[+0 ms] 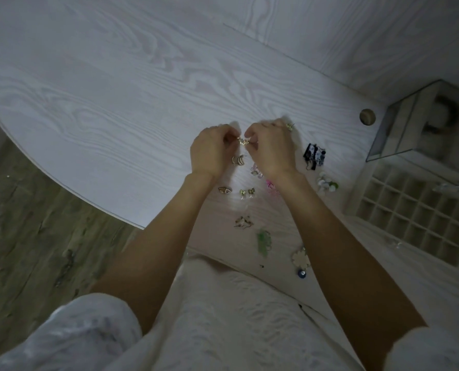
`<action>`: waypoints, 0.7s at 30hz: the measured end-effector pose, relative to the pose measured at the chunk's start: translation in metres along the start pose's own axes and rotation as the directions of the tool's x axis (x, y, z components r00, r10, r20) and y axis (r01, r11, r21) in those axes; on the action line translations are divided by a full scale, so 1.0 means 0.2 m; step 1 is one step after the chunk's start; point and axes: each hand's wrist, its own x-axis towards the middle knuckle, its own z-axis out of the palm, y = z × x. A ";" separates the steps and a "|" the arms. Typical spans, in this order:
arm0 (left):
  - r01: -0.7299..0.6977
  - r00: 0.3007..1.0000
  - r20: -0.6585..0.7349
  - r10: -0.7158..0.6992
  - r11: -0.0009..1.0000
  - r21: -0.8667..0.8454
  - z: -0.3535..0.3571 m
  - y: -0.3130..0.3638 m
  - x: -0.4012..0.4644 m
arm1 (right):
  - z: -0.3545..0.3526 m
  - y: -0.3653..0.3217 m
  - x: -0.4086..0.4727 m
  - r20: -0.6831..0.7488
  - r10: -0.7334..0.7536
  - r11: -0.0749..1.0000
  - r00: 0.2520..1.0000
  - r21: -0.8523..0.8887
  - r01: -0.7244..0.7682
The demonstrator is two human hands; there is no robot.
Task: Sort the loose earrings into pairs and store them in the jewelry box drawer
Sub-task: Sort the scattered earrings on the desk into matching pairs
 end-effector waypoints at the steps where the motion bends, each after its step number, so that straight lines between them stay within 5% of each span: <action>1: -0.004 1.000 0.010 0.004 1.000 -0.004 0.00 0.01 0.00 | 0.00 0.00 0.00 -0.007 0.005 1.000 1.000 -0.007 -0.005; 21: -0.125 0.990 0.077 0.120 0.990 0.063 0.00 0.03 0.03 | -0.01 0.03 -0.03 -0.039 0.057 0.998 0.998 -0.036 -0.058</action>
